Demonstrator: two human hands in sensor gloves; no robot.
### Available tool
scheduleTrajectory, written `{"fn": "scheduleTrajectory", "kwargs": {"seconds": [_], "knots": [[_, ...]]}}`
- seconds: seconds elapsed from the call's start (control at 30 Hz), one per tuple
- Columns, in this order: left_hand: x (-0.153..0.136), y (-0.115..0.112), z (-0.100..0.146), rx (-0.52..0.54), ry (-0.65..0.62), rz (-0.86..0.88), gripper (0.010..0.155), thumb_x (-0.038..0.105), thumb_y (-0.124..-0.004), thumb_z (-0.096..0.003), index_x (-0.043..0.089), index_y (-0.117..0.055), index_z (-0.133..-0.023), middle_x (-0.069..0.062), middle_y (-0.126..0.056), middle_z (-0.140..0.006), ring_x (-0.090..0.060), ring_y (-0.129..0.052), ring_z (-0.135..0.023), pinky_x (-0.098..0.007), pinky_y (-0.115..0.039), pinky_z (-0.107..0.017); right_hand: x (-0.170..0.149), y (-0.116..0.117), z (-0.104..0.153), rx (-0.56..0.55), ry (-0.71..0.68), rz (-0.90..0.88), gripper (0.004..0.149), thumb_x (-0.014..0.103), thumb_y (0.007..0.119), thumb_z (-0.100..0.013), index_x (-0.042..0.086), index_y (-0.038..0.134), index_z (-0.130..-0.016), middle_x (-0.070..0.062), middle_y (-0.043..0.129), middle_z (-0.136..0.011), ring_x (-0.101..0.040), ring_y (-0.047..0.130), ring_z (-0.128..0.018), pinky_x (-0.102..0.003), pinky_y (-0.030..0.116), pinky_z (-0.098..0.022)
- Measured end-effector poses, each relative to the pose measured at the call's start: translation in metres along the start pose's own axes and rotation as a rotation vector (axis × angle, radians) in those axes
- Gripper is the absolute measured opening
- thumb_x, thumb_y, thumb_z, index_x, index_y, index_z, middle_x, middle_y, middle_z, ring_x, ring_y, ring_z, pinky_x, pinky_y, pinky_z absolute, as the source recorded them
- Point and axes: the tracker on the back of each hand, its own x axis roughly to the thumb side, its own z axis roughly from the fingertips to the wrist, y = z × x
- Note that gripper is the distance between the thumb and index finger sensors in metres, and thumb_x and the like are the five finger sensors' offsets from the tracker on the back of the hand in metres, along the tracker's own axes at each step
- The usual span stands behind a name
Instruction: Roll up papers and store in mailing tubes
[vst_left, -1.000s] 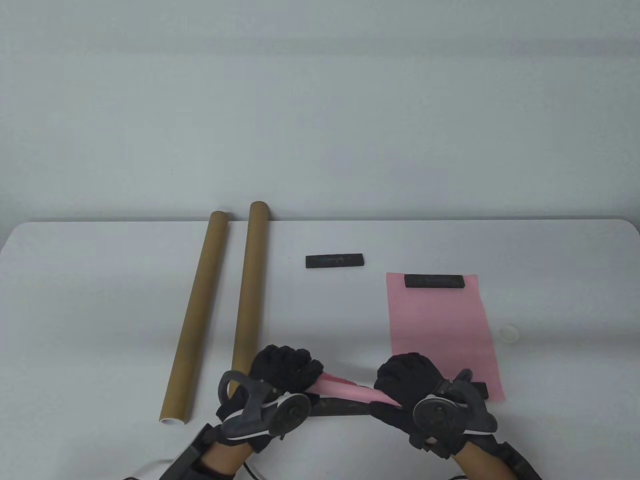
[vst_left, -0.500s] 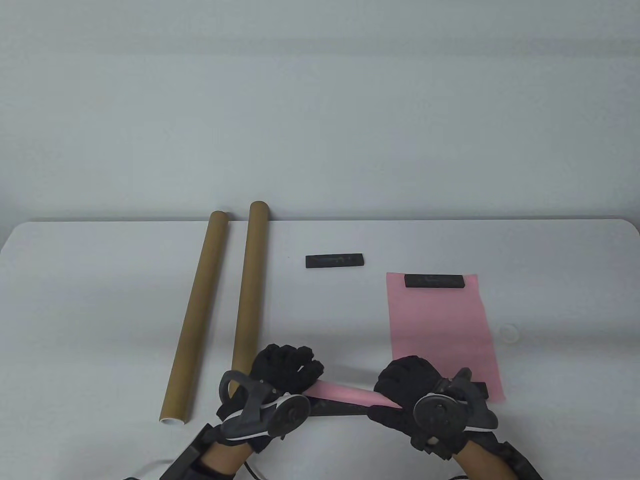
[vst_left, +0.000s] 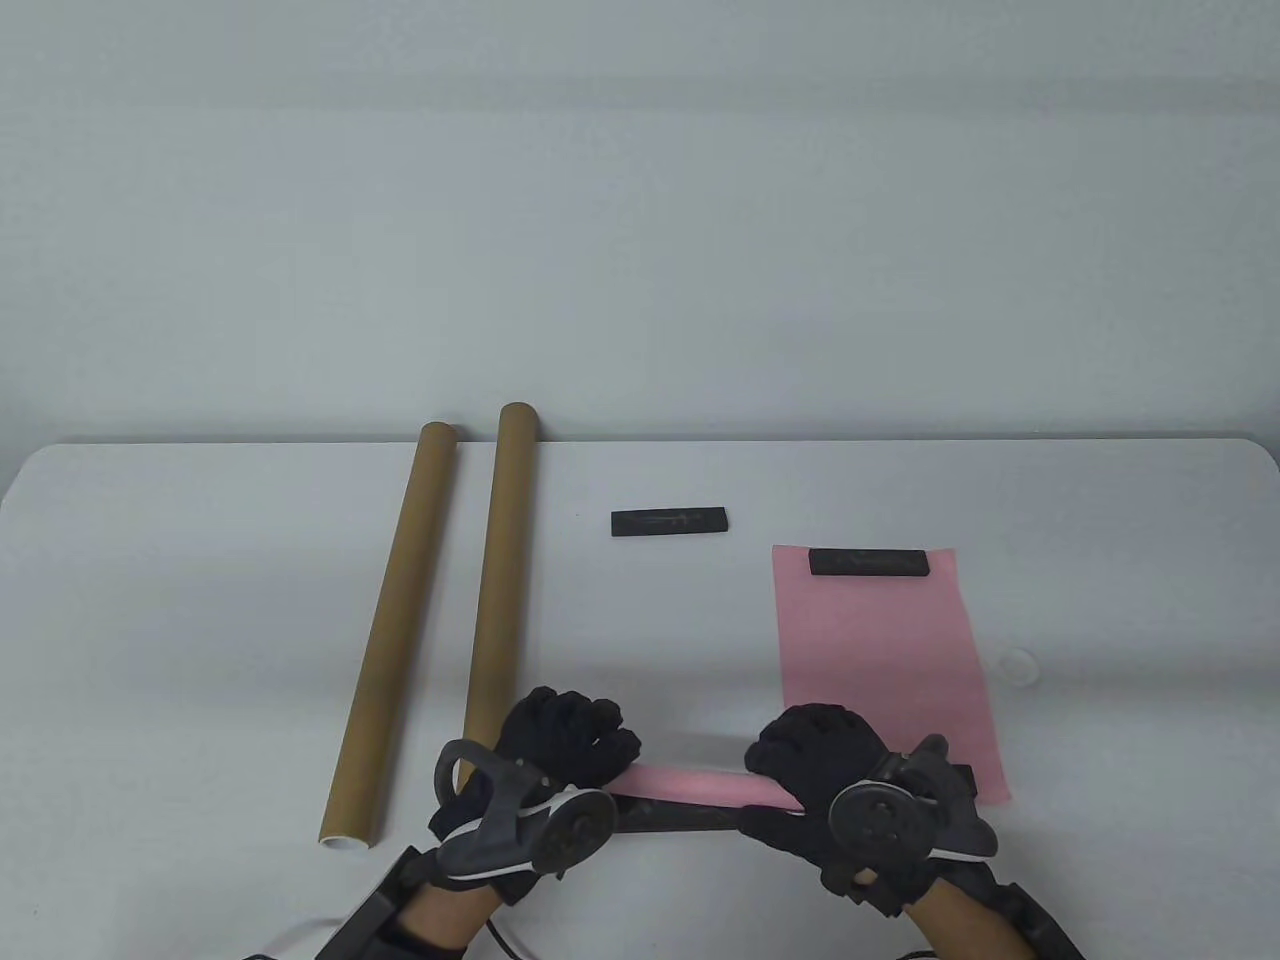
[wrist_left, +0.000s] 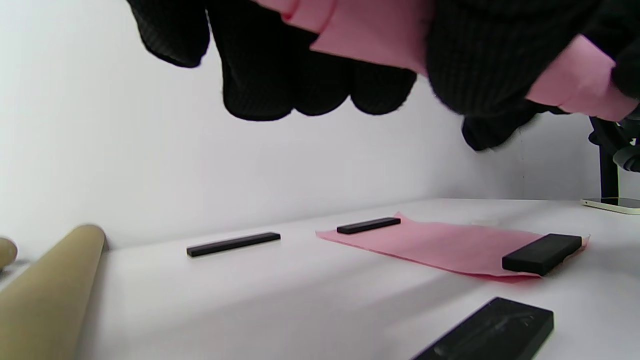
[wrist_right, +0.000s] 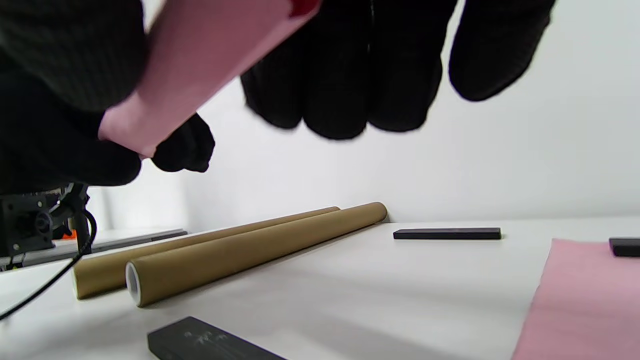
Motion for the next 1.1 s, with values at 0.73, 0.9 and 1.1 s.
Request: {"fn": "scheduleTrajectory", "kwargs": {"seconds": [0.73,0.9,1.1], "knots": [[0.004,-0.003,-0.001,-0.020,-0.021,-0.015,0.064,0.063,-0.085,-0.0325,0.036,-0.075,-0.089,0.004,-0.088,-0.089,-0.021,-0.095,-0.082,-0.051,-0.069,-0.072,0.004,-0.002,-0.001,0.010,-0.002,0.048,0.052,0.057,0.088,-0.042,0.017,0.095,-0.075,-0.009,0.100,-0.074,-0.039,0.100,-0.073,-0.066,0.075,-0.060],[0.011,0.004,0.001,0.033,-0.026,-0.067,0.056,0.060,-0.086,-0.0344,0.038,-0.078,-0.086,0.006,-0.090,-0.086,-0.020,-0.096,-0.081,-0.051,-0.069,-0.072,0.001,-0.001,-0.003,0.051,0.012,-0.017,0.053,0.063,0.082,-0.042,0.017,0.101,-0.061,-0.008,0.106,-0.058,-0.037,0.106,-0.059,-0.064,0.080,-0.056],[0.000,-0.011,-0.004,-0.125,-0.004,0.047,0.056,0.067,-0.072,-0.0339,0.035,-0.086,-0.079,0.006,-0.097,-0.075,-0.019,-0.102,-0.071,-0.051,-0.070,-0.072,0.009,-0.004,-0.001,-0.009,0.004,0.143,0.068,0.054,0.093,-0.040,0.016,0.081,-0.095,-0.013,0.086,-0.095,-0.047,0.086,-0.088,-0.068,0.071,-0.063]]}}
